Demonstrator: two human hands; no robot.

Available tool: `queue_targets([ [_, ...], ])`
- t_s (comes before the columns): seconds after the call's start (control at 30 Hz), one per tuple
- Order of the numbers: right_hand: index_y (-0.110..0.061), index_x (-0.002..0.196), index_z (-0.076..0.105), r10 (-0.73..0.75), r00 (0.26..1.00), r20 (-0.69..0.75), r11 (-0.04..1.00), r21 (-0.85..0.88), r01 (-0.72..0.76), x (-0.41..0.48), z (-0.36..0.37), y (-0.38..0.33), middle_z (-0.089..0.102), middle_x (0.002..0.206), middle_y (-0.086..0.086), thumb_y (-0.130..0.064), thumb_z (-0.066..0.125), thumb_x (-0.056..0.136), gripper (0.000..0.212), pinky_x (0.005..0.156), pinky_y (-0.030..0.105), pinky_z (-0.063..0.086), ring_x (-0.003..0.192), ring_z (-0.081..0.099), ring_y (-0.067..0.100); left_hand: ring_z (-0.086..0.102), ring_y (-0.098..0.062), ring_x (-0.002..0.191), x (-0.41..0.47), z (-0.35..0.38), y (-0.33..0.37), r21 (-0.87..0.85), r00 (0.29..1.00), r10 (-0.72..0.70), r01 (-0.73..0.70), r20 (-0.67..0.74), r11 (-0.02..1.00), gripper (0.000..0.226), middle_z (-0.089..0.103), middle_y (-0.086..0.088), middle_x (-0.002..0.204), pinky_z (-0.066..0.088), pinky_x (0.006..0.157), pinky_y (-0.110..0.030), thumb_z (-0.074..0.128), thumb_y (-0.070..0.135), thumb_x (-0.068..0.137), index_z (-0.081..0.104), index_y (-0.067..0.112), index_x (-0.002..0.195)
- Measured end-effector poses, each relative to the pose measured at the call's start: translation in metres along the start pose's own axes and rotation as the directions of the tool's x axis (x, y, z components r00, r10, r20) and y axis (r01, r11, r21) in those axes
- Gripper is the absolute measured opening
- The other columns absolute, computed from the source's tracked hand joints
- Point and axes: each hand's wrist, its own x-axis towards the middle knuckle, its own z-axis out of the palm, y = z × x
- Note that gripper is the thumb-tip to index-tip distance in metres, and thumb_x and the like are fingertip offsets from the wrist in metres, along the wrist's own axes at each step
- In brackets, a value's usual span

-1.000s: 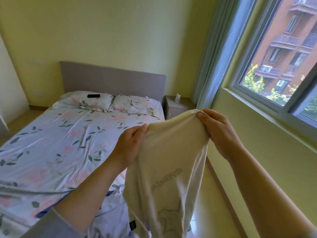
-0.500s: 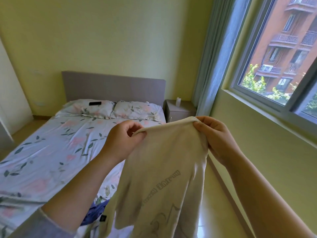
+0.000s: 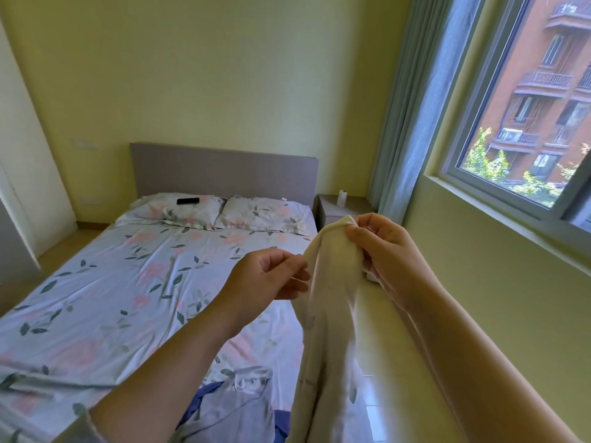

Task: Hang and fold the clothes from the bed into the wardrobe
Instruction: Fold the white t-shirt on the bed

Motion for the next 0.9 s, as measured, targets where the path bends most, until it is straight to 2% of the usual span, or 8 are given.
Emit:
queue_targets([
  [0.17, -0.006, 0.097, 0.063, 0.005, 1.0, 0.019, 0.997, 0.078, -0.007, 0.006, 0.008, -0.001, 0.072, 0.09, 0.015, -0.013, 0.058, 0.097, 0.009, 0.069, 0.03, 0.057, 0.08, 0.072, 0.022, 0.069, -0.008, 0.091, 0.0, 0.018, -0.006, 0.161, 0.986, -0.025, -0.002, 0.165, 0.987, 0.033, 0.074, 0.007, 0.098, 0.057, 0.082, -0.026, 0.068, 0.05, 0.083, 0.07, 0.024, 0.103],
  [0.27, -0.002, 0.098, 0.063, -0.002, 0.999, 0.047, 0.994, 0.112, -0.004, 0.01, 0.01, -0.001, 0.073, 0.087, 0.013, -0.009, 0.059, 0.096, 0.009, 0.069, 0.029, 0.058, 0.082, 0.073, 0.024, 0.057, -0.01, 0.062, 0.001, 0.025, -0.012, 0.225, 0.991, 0.126, -0.133, 0.045, 0.965, 0.044, 0.064, 0.001, 0.071, 0.045, 0.06, -0.025, 0.064, 0.052, 0.076, 0.067, 0.009, 0.082],
  [0.33, -0.001, 0.098, 0.065, -0.033, 0.997, 0.075, 0.989, 0.146, 0.021, 0.012, 0.009, -0.001, 0.074, 0.086, 0.01, -0.008, 0.058, 0.096, 0.01, 0.069, 0.027, 0.058, 0.082, 0.073, 0.022, 0.044, -0.014, 0.058, 0.007, 0.022, -0.012, 0.172, 0.985, 0.166, -0.158, -0.036, 0.972, 0.056, 0.048, -0.002, 0.063, 0.035, 0.059, -0.03, 0.062, 0.056, 0.084, 0.058, 0.002, 0.073],
  [0.5, -0.013, 0.106, 0.069, -0.117, 0.992, 0.043, 0.985, -0.12, 0.122, 0.014, -0.003, 0.017, 0.075, 0.102, 0.001, -0.011, 0.059, 0.096, 0.014, 0.086, 0.034, 0.058, 0.097, 0.071, 0.02, 0.065, -0.019, 0.092, 0.025, 0.006, -0.004, -0.044, 0.987, 0.002, -0.009, -0.162, 0.999, 0.031, 0.073, 0.003, 0.093, 0.05, 0.088, -0.039, 0.046, 0.036, 0.1, 0.073, 0.022, 0.095],
  [0.6, -0.02, 0.128, 0.057, 0.065, 0.988, 0.137, 0.958, -0.287, -0.023, 0.006, -0.007, 0.045, 0.065, 0.124, 0.0, -0.03, 0.074, 0.085, 0.047, 0.097, 0.038, 0.053, 0.112, 0.064, 0.016, 0.066, -0.021, 0.106, 0.03, -0.002, 0.005, -0.098, 0.982, -0.012, -0.007, -0.19, 0.995, 0.033, 0.074, -0.003, 0.105, 0.045, 0.103, -0.045, 0.044, 0.037, 0.102, 0.074, 0.023, 0.098],
  [0.7, -0.027, 0.136, 0.048, 0.179, 0.936, 0.305, 0.968, -0.224, -0.112, -0.007, 0.001, 0.069, 0.06, 0.133, -0.003, -0.04, 0.087, 0.069, 0.079, 0.102, 0.043, 0.049, 0.123, 0.057, 0.017, 0.066, -0.024, 0.103, 0.027, -0.007, 0.014, -0.114, 0.986, 0.028, -0.047, -0.165, 0.992, 0.044, 0.074, -0.008, 0.101, 0.046, 0.101, -0.04, 0.053, 0.056, 0.089, 0.076, 0.019, 0.088],
  [0.8, -0.027, 0.127, 0.058, 0.113, 0.933, 0.341, 0.986, -0.151, -0.064, -0.015, 0.021, 0.085, 0.069, 0.118, -0.003, -0.036, 0.081, 0.075, 0.058, 0.092, 0.034, 0.054, 0.109, 0.065, 0.015, 0.056, -0.03, 0.083, 0.021, -0.013, 0.018, -0.085, 0.996, 0.055, -0.061, -0.072, 0.994, 0.095, 0.062, -0.013, 0.091, 0.043, 0.086, -0.041, 0.064, 0.082, 0.061, 0.063, -0.007, 0.095],
  [0.9, -0.008, 0.107, 0.068, 0.066, 0.979, 0.194, 0.995, 0.055, -0.078, -0.012, 0.037, 0.082, 0.069, 0.1, 0.007, -0.024, 0.062, 0.095, 0.021, 0.087, 0.034, 0.052, 0.096, 0.063, 0.022, 0.032, -0.018, 0.076, 0.019, -0.022, 0.019, -0.052, 0.996, 0.065, -0.068, -0.064, 0.996, 0.098, 0.042, -0.006, 0.079, 0.029, 0.071, -0.035, 0.074, 0.081, 0.046, 0.05, -0.008, 0.077],
])
